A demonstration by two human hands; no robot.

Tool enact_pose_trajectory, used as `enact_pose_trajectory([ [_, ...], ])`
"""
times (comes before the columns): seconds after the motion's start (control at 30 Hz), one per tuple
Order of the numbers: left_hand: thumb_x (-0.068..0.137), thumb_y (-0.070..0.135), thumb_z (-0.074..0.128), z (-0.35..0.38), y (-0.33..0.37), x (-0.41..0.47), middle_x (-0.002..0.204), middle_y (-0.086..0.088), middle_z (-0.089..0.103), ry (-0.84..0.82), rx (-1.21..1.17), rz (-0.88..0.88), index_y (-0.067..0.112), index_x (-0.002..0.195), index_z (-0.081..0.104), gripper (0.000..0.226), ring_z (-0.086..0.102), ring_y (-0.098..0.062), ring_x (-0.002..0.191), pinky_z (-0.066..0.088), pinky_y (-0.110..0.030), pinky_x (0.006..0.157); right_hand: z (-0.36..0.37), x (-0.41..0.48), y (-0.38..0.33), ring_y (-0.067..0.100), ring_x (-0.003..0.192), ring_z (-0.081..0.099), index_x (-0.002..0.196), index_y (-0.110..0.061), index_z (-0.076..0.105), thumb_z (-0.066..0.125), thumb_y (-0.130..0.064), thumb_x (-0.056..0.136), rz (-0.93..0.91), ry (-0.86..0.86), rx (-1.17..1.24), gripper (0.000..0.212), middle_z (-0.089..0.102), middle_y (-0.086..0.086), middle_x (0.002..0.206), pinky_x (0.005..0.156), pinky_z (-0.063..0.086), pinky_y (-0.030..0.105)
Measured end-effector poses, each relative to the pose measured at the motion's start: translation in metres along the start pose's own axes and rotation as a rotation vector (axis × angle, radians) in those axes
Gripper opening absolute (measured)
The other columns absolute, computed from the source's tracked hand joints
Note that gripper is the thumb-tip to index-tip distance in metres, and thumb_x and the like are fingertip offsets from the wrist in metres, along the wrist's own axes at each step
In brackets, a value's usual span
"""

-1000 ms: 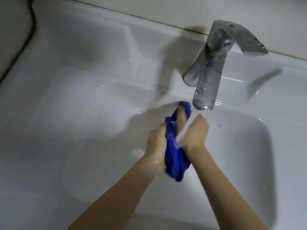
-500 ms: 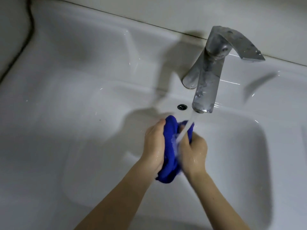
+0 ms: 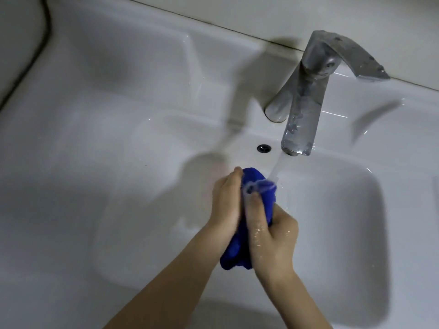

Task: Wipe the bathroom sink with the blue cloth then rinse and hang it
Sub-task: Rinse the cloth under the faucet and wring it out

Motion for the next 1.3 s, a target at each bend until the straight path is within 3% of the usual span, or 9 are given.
enact_pose_trajectory([
  [0.1,0.092,0.014,0.056,-0.001,0.001,-0.003,0.047,0.004,0.051,0.029,0.068,0.001,0.014,0.05,0.053,0.042,0.053,-0.011,0.047,0.047,-0.027,0.061,0.01,0.03,-0.031,0.019,0.045,0.036,0.048,-0.017,0.027,0.049,-0.042,0.091,-0.225,0.036,-0.255,0.054,0.032,0.002,0.042,0.05,0.037,0.036],
  [0.33,0.088,0.027,0.054,-0.003,0.003,-0.004,0.067,-0.005,0.062,0.042,-0.043,-0.069,0.01,0.065,0.061,0.029,0.06,-0.024,0.065,0.05,-0.033,0.066,-0.01,0.032,0.012,0.012,0.044,0.028,0.052,-0.015,0.028,0.051,-0.035,0.098,0.063,0.056,-0.015,0.055,0.031,-0.005,0.043,0.046,0.029,0.03],
  [0.5,0.098,0.018,0.038,-0.002,0.003,-0.005,0.054,-0.004,0.053,0.013,0.029,-0.076,0.014,0.05,0.055,0.051,0.056,-0.018,0.053,0.049,-0.022,0.055,0.013,0.033,-0.029,0.024,0.042,0.038,0.049,-0.012,0.03,0.051,-0.038,0.091,-0.231,0.015,-0.184,0.054,0.035,0.006,0.041,0.047,0.038,0.04],
  [0.7,0.086,0.03,0.064,0.006,0.0,-0.013,0.072,-0.004,0.065,-0.074,-0.02,-0.168,0.014,0.076,0.067,0.019,0.063,-0.022,0.066,0.051,-0.028,0.067,-0.02,0.061,0.017,0.011,0.048,0.024,0.05,-0.021,0.024,0.052,-0.019,0.093,0.074,0.123,-0.01,0.051,0.027,-0.011,0.044,0.049,0.025,0.029],
  [0.9,0.087,0.032,0.066,0.001,0.001,-0.007,0.07,-0.002,0.07,-0.11,-0.099,-0.225,0.016,0.067,0.071,0.026,0.067,-0.019,0.062,0.053,-0.026,0.064,-0.043,0.039,0.033,0.015,0.055,0.03,0.064,-0.013,0.029,0.049,-0.031,0.098,0.208,0.114,0.068,0.043,0.033,0.0,0.058,0.046,0.028,0.023],
  [1.03,0.089,0.034,0.063,0.002,0.007,-0.008,0.076,-0.001,0.07,-0.143,-0.11,-0.205,0.018,0.08,0.07,0.02,0.068,-0.016,0.064,0.055,-0.027,0.068,-0.076,0.042,-0.016,0.007,0.085,0.06,0.101,-0.016,0.057,0.043,-0.035,0.101,-0.061,0.115,-0.26,0.023,0.064,-0.007,0.095,0.063,0.04,0.005],
  [1.1,0.09,0.033,0.061,0.004,0.009,-0.01,0.077,0.001,0.065,-0.167,-0.128,-0.227,0.02,0.08,0.065,0.017,0.068,-0.015,0.066,0.051,-0.03,0.074,-0.096,0.042,-0.067,-0.006,0.112,0.053,0.13,-0.023,0.052,0.042,-0.031,0.103,-0.3,0.194,-0.269,0.03,0.059,-0.011,0.125,0.084,0.036,-0.001],
  [1.23,0.09,0.031,0.06,0.004,0.01,-0.012,0.071,-0.002,0.047,-0.164,-0.127,-0.221,0.023,0.067,0.053,0.025,0.055,-0.018,0.058,0.043,-0.03,0.065,-0.104,0.05,-0.145,0.011,0.145,0.026,0.151,-0.007,0.028,0.039,-0.018,0.104,-0.777,0.155,-0.349,0.049,0.032,0.0,0.157,0.118,0.025,0.031],
  [1.3,0.088,0.033,0.064,0.001,0.01,-0.011,0.067,0.001,0.052,-0.112,-0.125,-0.226,0.023,0.064,0.057,0.027,0.058,-0.019,0.059,0.045,-0.031,0.07,-0.093,0.061,-0.155,0.014,0.149,0.017,0.151,-0.008,0.03,0.038,-0.02,0.104,-0.845,0.063,-0.443,0.049,0.03,0.001,0.158,0.12,0.019,0.029],
])
Point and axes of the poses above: each hand's wrist, its own x-axis towards the middle knuckle, its own z-axis out of the palm, y = z × x, the point moved 5 cm from there along x, towards the middle knuckle
